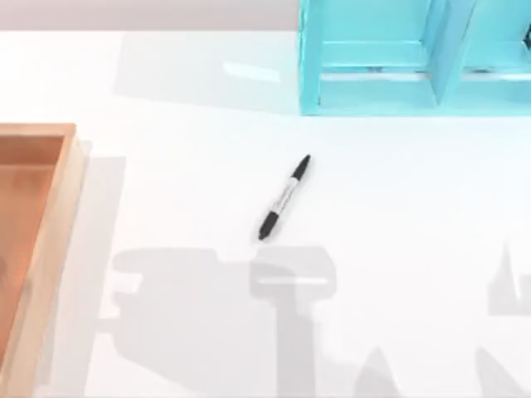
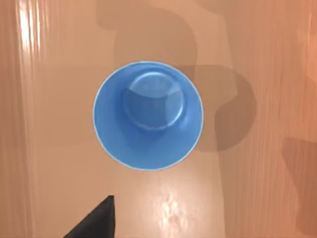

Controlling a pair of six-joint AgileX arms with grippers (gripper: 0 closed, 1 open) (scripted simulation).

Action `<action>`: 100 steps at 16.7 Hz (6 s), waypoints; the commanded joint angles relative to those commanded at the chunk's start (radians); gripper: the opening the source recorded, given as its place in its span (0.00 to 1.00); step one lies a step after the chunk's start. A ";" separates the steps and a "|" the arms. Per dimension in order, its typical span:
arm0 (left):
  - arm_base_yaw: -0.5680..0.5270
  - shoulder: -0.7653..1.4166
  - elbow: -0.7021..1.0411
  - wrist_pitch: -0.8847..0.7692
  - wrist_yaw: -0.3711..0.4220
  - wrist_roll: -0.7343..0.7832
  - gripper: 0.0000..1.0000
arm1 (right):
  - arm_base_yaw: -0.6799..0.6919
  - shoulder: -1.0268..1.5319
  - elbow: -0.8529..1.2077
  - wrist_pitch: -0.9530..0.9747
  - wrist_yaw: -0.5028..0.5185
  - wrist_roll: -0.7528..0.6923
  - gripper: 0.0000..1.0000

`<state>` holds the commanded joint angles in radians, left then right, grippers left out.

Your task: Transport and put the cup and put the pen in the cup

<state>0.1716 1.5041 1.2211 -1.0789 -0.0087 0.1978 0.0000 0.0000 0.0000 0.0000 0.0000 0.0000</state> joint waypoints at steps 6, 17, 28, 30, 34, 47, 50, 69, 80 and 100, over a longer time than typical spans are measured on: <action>0.029 0.245 0.228 -0.182 0.008 0.035 1.00 | 0.000 0.000 0.000 0.000 0.000 0.000 1.00; 0.029 0.291 0.108 -0.019 0.009 0.036 1.00 | 0.000 0.000 0.000 0.000 0.000 0.000 1.00; 0.034 0.350 -0.053 0.198 0.009 0.041 0.92 | 0.000 0.000 0.000 0.000 0.000 0.000 1.00; 0.034 0.350 -0.053 0.198 0.009 0.041 0.77 | 0.000 0.000 0.000 0.000 0.000 0.000 1.00; 0.034 0.350 -0.053 0.198 0.009 0.041 0.47 | 0.000 0.000 0.000 0.000 0.000 0.000 1.00; 0.034 0.350 -0.053 0.198 0.009 0.041 0.00 | 0.000 0.000 0.000 0.000 0.000 0.000 1.00; 0.032 0.348 -0.051 0.197 0.009 0.040 0.00 | 0.000 0.000 0.000 0.000 0.000 0.000 1.00; -0.436 0.263 0.448 -0.390 0.006 -0.428 0.00 | 0.000 0.000 0.000 0.000 0.000 0.000 1.00; -0.631 0.504 0.488 -0.185 -0.045 -0.626 0.00 | 0.000 0.000 0.000 0.000 0.000 0.000 1.00; -0.662 0.587 0.354 0.038 -0.058 -0.660 0.15 | 0.000 0.000 0.000 0.000 0.000 0.000 1.00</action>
<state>-0.4908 2.0911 1.5754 -1.0406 -0.0671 -0.4623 0.0000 0.0000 0.0000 0.0000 0.0000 0.0000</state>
